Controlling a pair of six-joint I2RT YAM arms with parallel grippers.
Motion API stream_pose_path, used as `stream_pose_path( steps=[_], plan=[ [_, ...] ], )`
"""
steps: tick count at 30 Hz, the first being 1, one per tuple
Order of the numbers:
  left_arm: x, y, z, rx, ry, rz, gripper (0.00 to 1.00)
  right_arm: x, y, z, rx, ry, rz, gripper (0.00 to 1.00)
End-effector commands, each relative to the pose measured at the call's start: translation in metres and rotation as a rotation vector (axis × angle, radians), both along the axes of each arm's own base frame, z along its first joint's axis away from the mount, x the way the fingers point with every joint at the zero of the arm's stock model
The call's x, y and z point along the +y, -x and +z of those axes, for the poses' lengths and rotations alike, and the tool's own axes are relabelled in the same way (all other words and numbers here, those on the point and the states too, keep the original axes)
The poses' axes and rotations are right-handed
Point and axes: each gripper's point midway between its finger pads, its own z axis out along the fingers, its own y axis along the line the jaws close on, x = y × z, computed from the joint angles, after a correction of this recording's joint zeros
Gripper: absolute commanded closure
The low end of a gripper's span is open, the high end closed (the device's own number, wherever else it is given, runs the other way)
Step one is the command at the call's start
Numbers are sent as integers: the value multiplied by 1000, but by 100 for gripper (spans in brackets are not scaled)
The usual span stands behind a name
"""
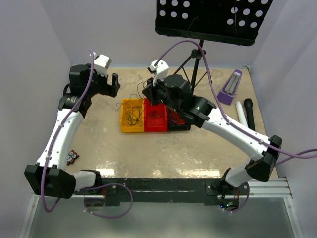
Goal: Untangle the cables
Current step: Pick up the cable at the center of the board, then place the cable in the bin.
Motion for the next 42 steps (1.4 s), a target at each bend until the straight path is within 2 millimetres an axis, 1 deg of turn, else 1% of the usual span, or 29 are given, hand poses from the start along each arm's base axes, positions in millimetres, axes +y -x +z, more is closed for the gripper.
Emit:
stream_pose_path(
  steps=[1, 2, 4, 6, 9, 11, 15, 18, 19, 22, 24, 29, 31, 34, 39, 42],
  plan=[
    [2, 4, 14, -56, 19, -1, 7, -3, -25, 12, -58, 21, 8, 100],
    [2, 4, 13, -55, 18, -1, 7, -4, -31, 10, -63, 24, 0, 100],
    [2, 4, 13, -56, 19, -4, 5, -7, -45, 1, -63, 39, -27, 100],
    [2, 5, 15, -61, 16, -7, 0, -12, -58, -13, -55, 56, -51, 100],
    [7, 4, 18, -80, 10, 14, 0, -15, -74, -33, -35, 67, -64, 100],
    [9, 3, 17, -75, 10, 26, 0, -18, -82, -45, -20, 75, -78, 100],
    [11, 4, 15, -79, 8, 28, 0, -12, -89, -65, 8, 81, -75, 100],
    [13, 4, 12, -80, -6, 36, 0, -9, -90, -69, 21, 65, -69, 100],
    [15, 4, 12, -82, -9, 41, 0, -8, -89, -65, 15, 49, -67, 100],
    [15, 5, 13, -84, -11, 43, 0, -9, -90, -65, 21, 44, -72, 100],
    [15, 5, 13, -86, -11, 41, 0, -9, -88, -62, 19, 37, -70, 100],
    [15, 6, 11, -85, -10, 43, 0, -14, -81, -42, -6, -2, -64, 100],
    [16, 6, 12, -88, -11, 46, 0, -14, -80, -43, 2, -2, -60, 100],
    [16, 7, 14, -94, -10, 44, 0, -12, -79, -54, 22, 4, -55, 100],
    [17, 7, 12, -93, -16, 49, 0, -9, -78, -74, 57, 13, -47, 100],
    [17, 7, 11, -94, -18, 46, 0, -8, -77, -82, 69, 12, -43, 100]
  ],
)
